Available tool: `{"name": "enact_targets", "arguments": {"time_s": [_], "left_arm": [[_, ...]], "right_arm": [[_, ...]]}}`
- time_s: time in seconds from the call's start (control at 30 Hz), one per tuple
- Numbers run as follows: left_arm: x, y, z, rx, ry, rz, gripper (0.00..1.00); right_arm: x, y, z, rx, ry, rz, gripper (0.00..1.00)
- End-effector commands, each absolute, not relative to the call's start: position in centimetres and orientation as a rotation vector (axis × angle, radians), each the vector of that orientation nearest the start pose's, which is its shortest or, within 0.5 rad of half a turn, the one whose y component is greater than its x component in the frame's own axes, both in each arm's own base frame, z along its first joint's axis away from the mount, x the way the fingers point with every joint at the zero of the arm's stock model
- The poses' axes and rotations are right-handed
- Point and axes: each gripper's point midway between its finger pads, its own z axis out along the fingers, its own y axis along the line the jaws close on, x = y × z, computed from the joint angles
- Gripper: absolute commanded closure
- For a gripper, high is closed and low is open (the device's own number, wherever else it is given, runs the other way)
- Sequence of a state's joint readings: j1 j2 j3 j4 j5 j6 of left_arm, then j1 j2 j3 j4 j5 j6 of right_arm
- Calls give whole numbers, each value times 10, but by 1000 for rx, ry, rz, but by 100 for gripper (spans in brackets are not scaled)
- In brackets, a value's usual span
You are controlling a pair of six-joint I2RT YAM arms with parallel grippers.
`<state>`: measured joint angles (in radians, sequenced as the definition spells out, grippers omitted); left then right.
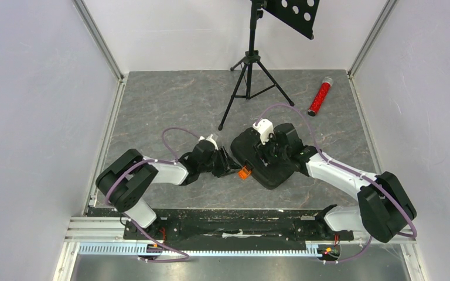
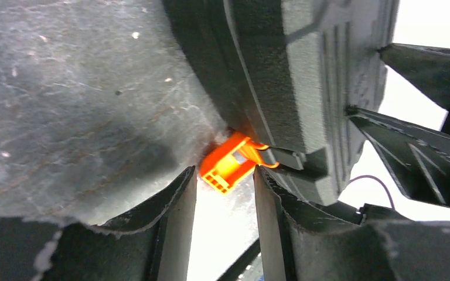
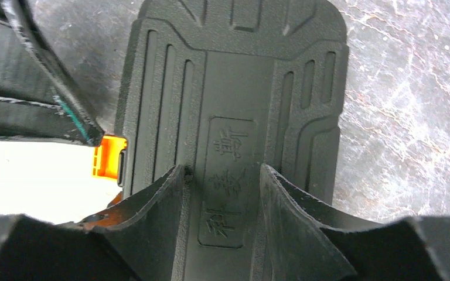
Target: Pack the tool kit
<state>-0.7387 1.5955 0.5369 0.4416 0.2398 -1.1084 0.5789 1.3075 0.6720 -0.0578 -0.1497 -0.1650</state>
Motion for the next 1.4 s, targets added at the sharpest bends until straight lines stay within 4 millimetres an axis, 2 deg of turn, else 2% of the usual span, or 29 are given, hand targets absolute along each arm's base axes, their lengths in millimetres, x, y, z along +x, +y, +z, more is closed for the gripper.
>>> {"name": "enact_targets", "arguments": {"time_s": [0.0, 0.13, 0.3, 0.5, 0.63, 1.0, 1.13, 1.37], "left_arm": [[243, -315, 34, -144, 2428, -1114, 53], [240, -318, 23, -9, 2448, -1092, 49], [228, -333, 23, 138, 2425, -1224, 48], [215, -340, 35, 294, 2356, -1334, 49], [210, -346, 46, 359, 2324, -1396, 44], [202, -364, 97, 304, 2219, -1661, 48], [204, -366, 102, 253, 2231, -1682, 48], [209, -369, 98, 146, 2262, -1703, 50]], "right_arm": [[250, 205, 51, -1023, 2222, 439, 48], [248, 206, 47, -1029, 2223, 448, 48], [247, 208, 47, -1035, 2220, 460, 49], [246, 211, 45, -1042, 2208, 484, 49], [246, 212, 45, -1042, 2204, 491, 49], [248, 213, 46, -1038, 2203, 492, 49], [248, 213, 46, -1035, 2201, 491, 49], [248, 215, 47, -1029, 2198, 499, 49]]}}
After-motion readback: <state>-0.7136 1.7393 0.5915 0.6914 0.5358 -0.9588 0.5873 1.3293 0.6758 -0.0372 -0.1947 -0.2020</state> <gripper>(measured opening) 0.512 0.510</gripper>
